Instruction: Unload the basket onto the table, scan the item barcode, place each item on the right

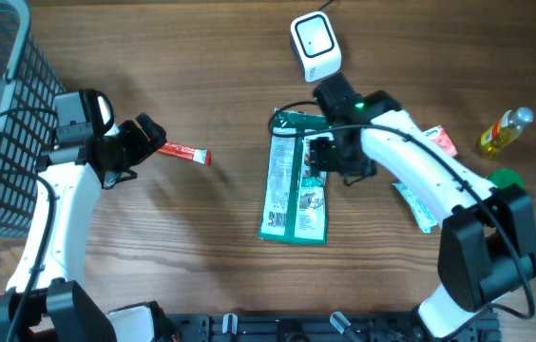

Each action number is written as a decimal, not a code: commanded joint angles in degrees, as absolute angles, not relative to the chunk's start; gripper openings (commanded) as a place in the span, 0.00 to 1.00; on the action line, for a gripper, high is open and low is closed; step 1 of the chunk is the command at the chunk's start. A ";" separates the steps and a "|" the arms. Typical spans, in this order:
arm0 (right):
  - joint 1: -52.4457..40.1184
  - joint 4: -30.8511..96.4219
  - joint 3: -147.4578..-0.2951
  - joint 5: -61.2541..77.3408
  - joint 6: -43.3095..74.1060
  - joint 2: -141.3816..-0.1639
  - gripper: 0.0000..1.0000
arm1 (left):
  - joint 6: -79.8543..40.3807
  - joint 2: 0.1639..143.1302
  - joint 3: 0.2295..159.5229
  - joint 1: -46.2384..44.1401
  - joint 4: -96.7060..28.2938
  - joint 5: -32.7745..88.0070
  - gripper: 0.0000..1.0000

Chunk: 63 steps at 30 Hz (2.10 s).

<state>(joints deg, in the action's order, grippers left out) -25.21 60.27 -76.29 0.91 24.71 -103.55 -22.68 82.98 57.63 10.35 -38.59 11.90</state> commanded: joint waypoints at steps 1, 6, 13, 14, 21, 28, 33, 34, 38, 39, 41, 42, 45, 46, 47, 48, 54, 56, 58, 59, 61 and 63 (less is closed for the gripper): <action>-23.35 60.90 -74.72 -2.96 23.79 -102.96 0.88 | -22.98 82.61 58.17 10.39 -38.44 12.16 1.00; -22.41 59.77 -69.87 -2.98 23.77 -102.96 0.96 | -22.98 82.61 58.17 10.39 -38.44 12.16 1.00; -22.41 55.90 -63.22 3.53 19.22 -102.96 1.00 | -23.55 82.61 58.17 10.39 -38.63 16.32 1.00; -22.41 55.88 -63.07 4.78 17.72 -102.96 1.00 | -23.46 82.61 58.17 10.39 -40.05 21.52 1.00; -21.08 50.11 -63.05 15.53 14.48 -102.50 1.00 | -19.51 82.67 58.11 5.85 -45.15 35.27 0.34; -15.62 50.48 -63.02 24.53 8.93 -97.71 1.00 | -24.25 83.57 57.98 -11.22 -46.89 17.37 0.04; -12.88 51.03 -62.04 29.50 7.29 -96.95 0.99 | -27.49 88.20 57.98 -19.46 -42.81 16.58 0.04; -12.88 50.22 -61.25 30.44 7.94 -96.95 1.00 | -27.49 89.36 57.98 -20.73 -41.87 16.58 0.04; -13.06 41.10 -53.76 34.83 14.00 -96.95 1.00 | -27.51 94.87 57.98 -25.19 -36.75 16.60 0.04; -13.06 39.48 -52.01 34.85 15.16 -96.95 1.00 | -27.51 96.14 57.98 -26.02 -35.79 16.60 0.05; -13.06 35.88 -48.16 35.38 17.21 -96.95 0.99 | -27.51 99.18 57.98 -27.49 -34.02 16.58 0.06; -13.06 34.33 -46.83 37.32 17.21 -96.95 0.96 | -27.51 100.38 57.98 -27.86 -33.52 16.58 0.08; -13.06 30.59 -44.16 40.18 19.00 -96.95 0.91 | -27.46 103.02 57.98 -27.90 -33.17 16.58 0.09; -13.06 29.02 -43.24 40.18 20.49 -96.97 0.88 | -27.46 103.63 57.98 -27.90 -33.19 16.58 0.09; -13.06 26.87 -42.15 40.18 22.63 -96.95 0.84 | -27.49 104.12 57.98 -27.90 -33.17 16.58 0.09; -13.06 25.21 -41.28 40.18 24.03 -96.95 0.80 | -27.49 104.42 57.98 -27.90 -33.17 16.58 0.10; -13.39 13.04 -34.74 40.23 32.60 -96.97 0.67 | -27.49 104.62 57.98 -27.92 -33.19 16.60 0.12; -14.33 7.90 -32.82 40.18 35.14 -96.97 0.64 | -27.49 104.64 57.98 -27.92 -33.17 16.58 0.13; -15.22 4.43 -31.75 40.16 36.36 -96.97 0.64 | -27.46 104.64 57.98 -27.92 -33.15 16.58 0.13; -15.57 3.18 -31.42 40.03 37.52 -96.97 0.64 | -27.46 104.64 57.98 -27.90 -33.15 16.58 0.13; -15.59 2.50 -31.38 39.94 37.69 -96.97 0.64 | -27.44 104.64 57.98 -27.90 -33.08 16.38 0.16; -15.59 2.35 -31.38 39.94 37.67 -96.97 0.64 | -27.18 104.55 58.50 -27.83 -33.61 16.47 0.16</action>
<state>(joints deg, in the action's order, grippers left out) -14.96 1.65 -33.65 44.73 36.23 -95.42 -27.18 103.90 57.63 -27.86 -33.19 17.19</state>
